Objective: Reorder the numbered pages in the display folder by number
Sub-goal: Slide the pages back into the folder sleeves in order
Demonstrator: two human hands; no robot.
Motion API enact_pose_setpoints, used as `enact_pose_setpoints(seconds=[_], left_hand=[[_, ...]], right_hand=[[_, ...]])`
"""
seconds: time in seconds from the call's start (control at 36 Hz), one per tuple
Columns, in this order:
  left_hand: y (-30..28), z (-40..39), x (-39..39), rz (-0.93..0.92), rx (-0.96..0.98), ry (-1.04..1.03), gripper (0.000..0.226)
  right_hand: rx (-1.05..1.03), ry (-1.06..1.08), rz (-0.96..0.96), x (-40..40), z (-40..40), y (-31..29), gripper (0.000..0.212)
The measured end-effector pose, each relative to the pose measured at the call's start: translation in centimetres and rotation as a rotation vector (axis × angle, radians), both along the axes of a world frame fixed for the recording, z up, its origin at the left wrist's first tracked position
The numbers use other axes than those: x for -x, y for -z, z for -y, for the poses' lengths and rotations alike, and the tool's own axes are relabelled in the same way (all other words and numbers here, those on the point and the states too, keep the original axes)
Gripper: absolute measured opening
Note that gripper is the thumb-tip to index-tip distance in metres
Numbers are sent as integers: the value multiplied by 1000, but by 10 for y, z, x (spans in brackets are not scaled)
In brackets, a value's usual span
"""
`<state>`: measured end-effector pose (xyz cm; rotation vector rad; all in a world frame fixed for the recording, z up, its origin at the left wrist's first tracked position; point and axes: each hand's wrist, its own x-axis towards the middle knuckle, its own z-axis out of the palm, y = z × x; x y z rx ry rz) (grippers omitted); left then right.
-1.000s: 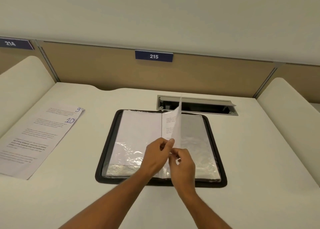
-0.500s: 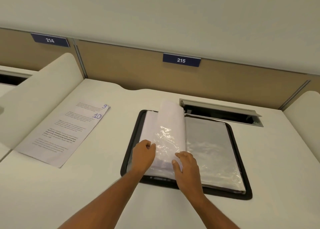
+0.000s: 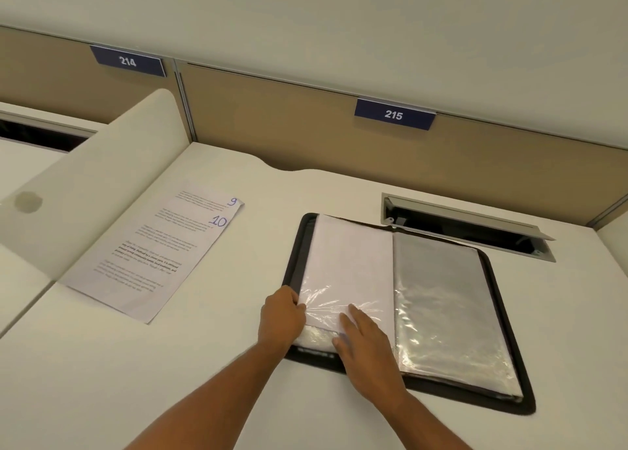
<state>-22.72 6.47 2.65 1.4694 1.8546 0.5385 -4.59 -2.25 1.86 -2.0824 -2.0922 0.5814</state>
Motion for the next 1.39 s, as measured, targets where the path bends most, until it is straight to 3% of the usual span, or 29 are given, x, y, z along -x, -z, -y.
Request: enact_pose_setpoints(seconds=[0.11, 0.42, 0.64, 0.75, 1.08, 1.14, 1.22, 1.39], left_hand=[[5, -5, 11, -40, -23, 48, 12], [9, -64, 69, -94, -77, 16, 10], [4, -146, 142, -196, -157, -49, 14], [0, -191, 177, -241, -204, -57, 13], [-2, -302, 250, -360, -228, -5, 39], [-1, -315, 255, -373, -215, -1, 45], [0, -332, 258, -401, -198, 3, 50], [7, -360, 267, -420, -88, -33, 50]], right_hand=[[-17, -48, 11, 13, -10, 5, 61], [-126, -36, 75, 87, -89, -4, 39], [-46, -46, 23, 136, -173, -23, 40], [47, -12, -57, 154, -213, -31, 41], [276, 240, -379, 192, -321, -37, 44], [288, 314, -456, 198, -336, -32, 38], [286, 419, -569, 208, -355, -27, 13], [291, 578, -672, 225, -375, -24, 39]])
